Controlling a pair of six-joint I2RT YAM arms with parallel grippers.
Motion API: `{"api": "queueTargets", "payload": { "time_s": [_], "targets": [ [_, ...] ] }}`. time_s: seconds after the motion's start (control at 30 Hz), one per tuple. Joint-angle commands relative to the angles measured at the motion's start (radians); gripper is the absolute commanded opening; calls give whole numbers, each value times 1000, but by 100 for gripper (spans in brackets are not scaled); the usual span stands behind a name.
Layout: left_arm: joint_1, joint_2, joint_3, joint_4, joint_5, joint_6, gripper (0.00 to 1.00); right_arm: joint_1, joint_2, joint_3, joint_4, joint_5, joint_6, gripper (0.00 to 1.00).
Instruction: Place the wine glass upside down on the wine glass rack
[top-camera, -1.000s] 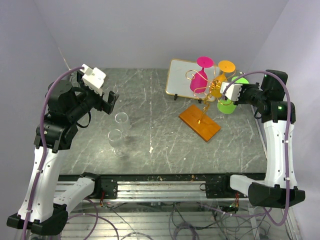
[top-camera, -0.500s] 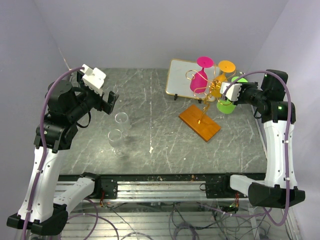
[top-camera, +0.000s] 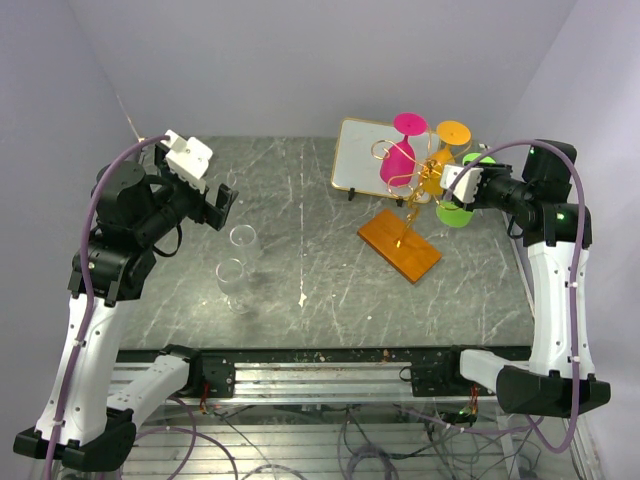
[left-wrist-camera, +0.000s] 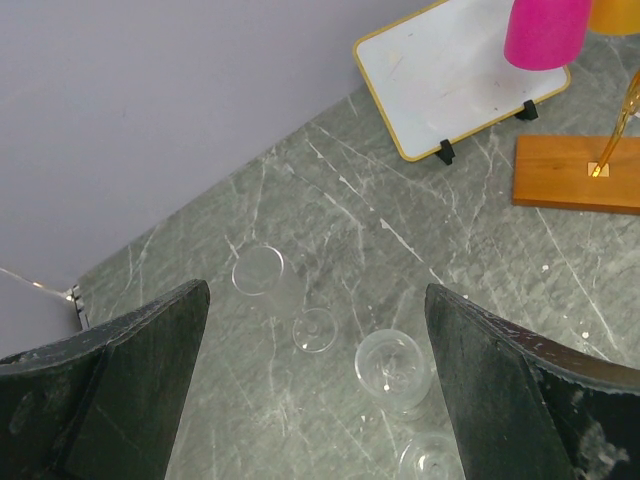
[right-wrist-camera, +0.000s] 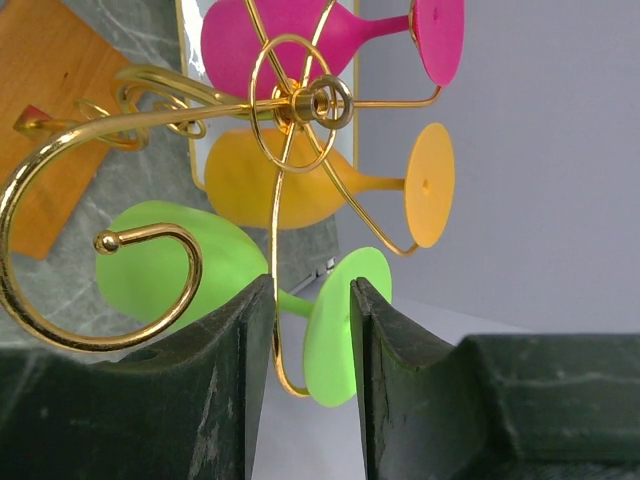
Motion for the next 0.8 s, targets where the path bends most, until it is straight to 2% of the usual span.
{"api": "queueTargets", "payload": {
  "time_s": [0.0,0.37,0.63,0.73,0.77],
  "targets": [
    [10,-13,-9,3,23,11,100,5,-12,29,4,-47,61,36],
    [10,-18,-9,0,20,14,100,5,-6,69,150,-88,259,41],
    [10,-29,-17,-5,-3,26,100,4,-5,83,283,-26,473,44],
    [10,-33,-18,-9,-19,32,100,4,-6,80,318,0,531,49],
    [10,-36,-19,-10,-27,35,99,3,-8,77,331,9,557,59]
  ]
}}
